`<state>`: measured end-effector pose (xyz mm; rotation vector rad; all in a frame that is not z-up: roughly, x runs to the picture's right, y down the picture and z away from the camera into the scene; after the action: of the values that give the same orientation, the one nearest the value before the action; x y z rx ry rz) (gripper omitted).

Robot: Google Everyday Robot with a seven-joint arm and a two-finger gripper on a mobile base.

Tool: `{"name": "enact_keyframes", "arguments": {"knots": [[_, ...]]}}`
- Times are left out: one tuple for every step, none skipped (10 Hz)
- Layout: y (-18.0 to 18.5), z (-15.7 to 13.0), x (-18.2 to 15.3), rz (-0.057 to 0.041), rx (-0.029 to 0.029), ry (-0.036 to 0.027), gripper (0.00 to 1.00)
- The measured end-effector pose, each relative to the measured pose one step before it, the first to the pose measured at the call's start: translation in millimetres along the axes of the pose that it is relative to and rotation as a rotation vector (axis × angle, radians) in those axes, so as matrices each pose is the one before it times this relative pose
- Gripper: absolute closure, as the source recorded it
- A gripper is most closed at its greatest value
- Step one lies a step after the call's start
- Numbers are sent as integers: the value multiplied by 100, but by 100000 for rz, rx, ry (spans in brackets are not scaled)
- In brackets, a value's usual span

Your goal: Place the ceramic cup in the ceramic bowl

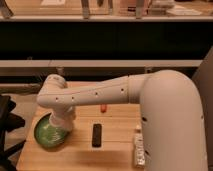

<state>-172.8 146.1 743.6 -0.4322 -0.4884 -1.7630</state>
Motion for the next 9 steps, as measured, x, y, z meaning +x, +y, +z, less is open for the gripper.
{"name": "enact_keyframes", "arguments": {"knots": [[-4,63,-37,-131,-37,-83,80],[-40,12,-24,-191,2,-30,80],[-4,10,-25,-164,-14,-50,80],[5,21,-34,-190,-31,-92,80],[7,2,-19,-113,-32,-43,74],[2,2,-7,-71,-9,-20,73],[21,0,-25,-499,-66,-103,73],[8,2,-14,-81,-30,-60,73],[51,13,35,23,-48,15,73]]}}
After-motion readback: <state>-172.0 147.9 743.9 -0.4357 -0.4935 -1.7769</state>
